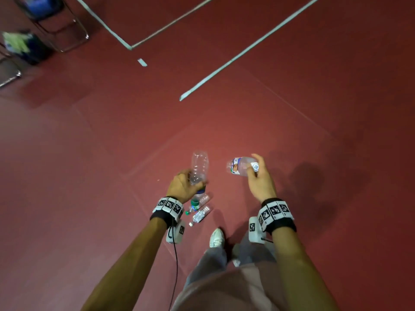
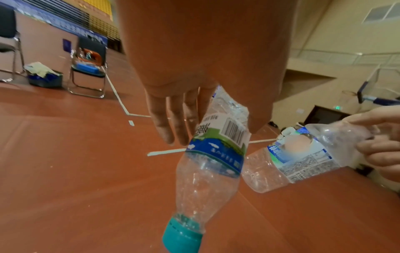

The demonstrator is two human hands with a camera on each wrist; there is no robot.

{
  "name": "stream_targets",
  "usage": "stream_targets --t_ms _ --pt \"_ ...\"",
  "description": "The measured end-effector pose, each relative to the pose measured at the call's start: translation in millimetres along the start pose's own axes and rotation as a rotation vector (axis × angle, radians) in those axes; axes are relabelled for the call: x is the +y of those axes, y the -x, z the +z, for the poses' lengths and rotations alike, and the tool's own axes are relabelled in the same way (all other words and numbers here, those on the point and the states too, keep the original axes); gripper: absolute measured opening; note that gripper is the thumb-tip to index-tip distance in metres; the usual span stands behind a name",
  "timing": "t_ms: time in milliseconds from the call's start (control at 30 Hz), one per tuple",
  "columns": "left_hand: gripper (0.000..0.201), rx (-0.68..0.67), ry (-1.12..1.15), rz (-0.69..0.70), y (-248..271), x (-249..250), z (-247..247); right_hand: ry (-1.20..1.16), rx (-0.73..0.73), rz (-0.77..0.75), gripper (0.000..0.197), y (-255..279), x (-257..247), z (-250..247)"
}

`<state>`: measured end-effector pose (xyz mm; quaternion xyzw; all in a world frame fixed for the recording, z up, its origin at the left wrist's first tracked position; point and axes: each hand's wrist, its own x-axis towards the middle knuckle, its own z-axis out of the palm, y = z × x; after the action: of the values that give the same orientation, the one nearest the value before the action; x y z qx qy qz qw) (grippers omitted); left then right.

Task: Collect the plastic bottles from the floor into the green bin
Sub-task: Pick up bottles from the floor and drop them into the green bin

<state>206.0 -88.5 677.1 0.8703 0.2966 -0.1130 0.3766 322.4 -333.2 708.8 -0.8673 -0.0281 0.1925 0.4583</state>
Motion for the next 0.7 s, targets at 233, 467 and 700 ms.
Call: stream_targets --t_ms 233,467,700 --pt "0.045 0.250 0.096 -0.056 65.2 23.8 -54.8 -0.048 -0.047 -0.238 0.022 -24.7 -71.5 -17.4" --pt "0.049 0.593 0.294 -0.198 178.7 34.4 -51.9 -0.124 -0.378 -0.465 0.023 14.4 -132.8 -8.9" --pt "0.037 0.888 0.434 -0.484 316.5 29.6 -0.3 -0.186 -0.813 -0.339 0.044 132.2 -149.5 52.0"
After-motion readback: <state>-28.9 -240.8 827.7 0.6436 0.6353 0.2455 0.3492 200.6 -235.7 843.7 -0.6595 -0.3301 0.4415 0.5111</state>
